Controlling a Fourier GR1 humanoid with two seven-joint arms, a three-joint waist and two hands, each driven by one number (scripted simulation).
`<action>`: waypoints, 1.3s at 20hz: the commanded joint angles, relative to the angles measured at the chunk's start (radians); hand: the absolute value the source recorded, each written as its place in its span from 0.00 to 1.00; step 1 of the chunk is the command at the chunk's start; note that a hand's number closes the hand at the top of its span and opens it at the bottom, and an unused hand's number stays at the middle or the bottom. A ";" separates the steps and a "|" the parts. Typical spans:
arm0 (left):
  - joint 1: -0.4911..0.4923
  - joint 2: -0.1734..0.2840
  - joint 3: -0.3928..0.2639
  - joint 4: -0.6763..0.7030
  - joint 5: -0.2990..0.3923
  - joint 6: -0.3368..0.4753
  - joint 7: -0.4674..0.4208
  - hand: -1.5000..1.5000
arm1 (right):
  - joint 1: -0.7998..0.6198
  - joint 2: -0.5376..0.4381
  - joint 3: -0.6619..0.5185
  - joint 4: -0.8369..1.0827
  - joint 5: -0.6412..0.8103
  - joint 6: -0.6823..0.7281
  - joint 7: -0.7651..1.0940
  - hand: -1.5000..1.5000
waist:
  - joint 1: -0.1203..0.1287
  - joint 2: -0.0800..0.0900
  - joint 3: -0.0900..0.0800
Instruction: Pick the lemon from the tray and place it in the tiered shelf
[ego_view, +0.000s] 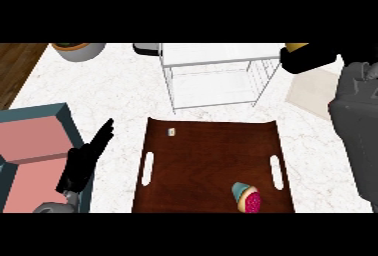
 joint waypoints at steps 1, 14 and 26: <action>-0.011 -0.041 -0.029 0.025 -0.041 0.030 -0.009 0.50 | -0.196 0.026 -0.051 0.264 0.020 -0.041 -0.037 1.00 | 0.007 0.004 0.000; -0.038 -0.017 0.001 -0.030 -0.024 -0.013 0.045 0.50 | -0.380 0.076 -0.106 0.937 0.052 -0.246 -0.417 1.00 | 0.023 0.010 0.001; -0.025 -0.016 -0.006 -0.009 -0.023 -0.040 -0.003 0.50 | -0.373 0.218 -0.436 0.997 -0.260 -0.336 -0.433 0.00 | 0.053 0.025 0.006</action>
